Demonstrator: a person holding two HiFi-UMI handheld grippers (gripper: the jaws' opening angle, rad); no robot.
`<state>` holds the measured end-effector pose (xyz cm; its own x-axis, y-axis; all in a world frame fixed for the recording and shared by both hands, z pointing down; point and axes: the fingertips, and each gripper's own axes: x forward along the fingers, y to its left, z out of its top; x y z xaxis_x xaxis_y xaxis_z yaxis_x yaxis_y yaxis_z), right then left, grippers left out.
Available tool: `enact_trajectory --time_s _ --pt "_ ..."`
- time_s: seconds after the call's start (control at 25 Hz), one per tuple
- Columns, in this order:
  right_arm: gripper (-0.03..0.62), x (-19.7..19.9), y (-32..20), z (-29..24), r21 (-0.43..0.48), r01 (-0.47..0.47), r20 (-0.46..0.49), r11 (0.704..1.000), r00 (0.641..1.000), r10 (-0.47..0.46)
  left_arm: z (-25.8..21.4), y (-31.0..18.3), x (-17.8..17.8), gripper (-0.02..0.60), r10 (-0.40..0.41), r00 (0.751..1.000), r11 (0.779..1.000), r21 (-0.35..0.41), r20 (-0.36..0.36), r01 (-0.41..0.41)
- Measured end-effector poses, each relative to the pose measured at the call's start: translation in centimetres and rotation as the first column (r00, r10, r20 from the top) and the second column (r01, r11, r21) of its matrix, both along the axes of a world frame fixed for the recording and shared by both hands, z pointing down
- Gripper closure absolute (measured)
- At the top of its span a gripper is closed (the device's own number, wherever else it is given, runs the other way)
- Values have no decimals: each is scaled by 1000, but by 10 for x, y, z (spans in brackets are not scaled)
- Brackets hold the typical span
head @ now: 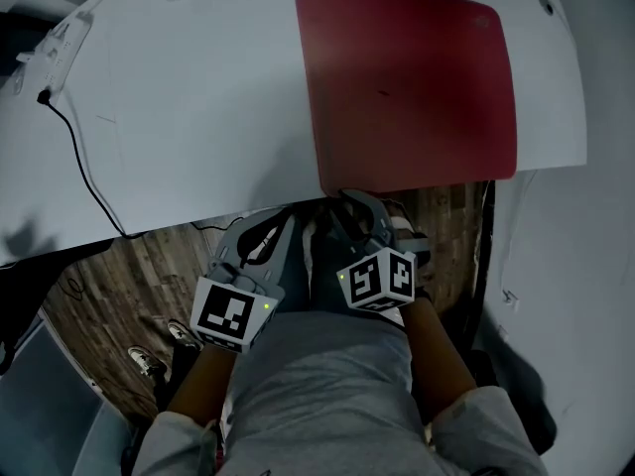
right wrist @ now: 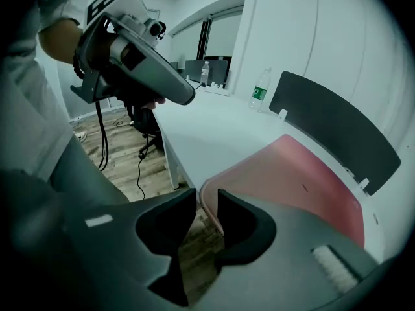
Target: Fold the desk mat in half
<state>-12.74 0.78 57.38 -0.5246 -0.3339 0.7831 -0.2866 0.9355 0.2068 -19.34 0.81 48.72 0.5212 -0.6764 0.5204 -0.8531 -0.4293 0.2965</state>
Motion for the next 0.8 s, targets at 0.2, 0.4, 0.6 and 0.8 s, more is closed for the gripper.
enact_trajectory --time_s 0.2,0.4,0.6,0.8 --pt "470 -2 1 11 19 31 -55 999 998 -30 8 1 -2 562 1 1000 1000 -18 -5 -1" --pt "461 -2 -5 13 83 49 -119 995 992 -39 6 -1 -3 561 -9 1000 1000 -7 -14 9" --pt "474 -1 -5 16 105 53 -126 993 991 -40 5 1 -6 563 -23 1000 1000 -13 -19 22" --pt "502 -1 -4 13 76 52 -100 996 994 -45 5 3 -8 562 -30 999 1000 -8 -16 30"
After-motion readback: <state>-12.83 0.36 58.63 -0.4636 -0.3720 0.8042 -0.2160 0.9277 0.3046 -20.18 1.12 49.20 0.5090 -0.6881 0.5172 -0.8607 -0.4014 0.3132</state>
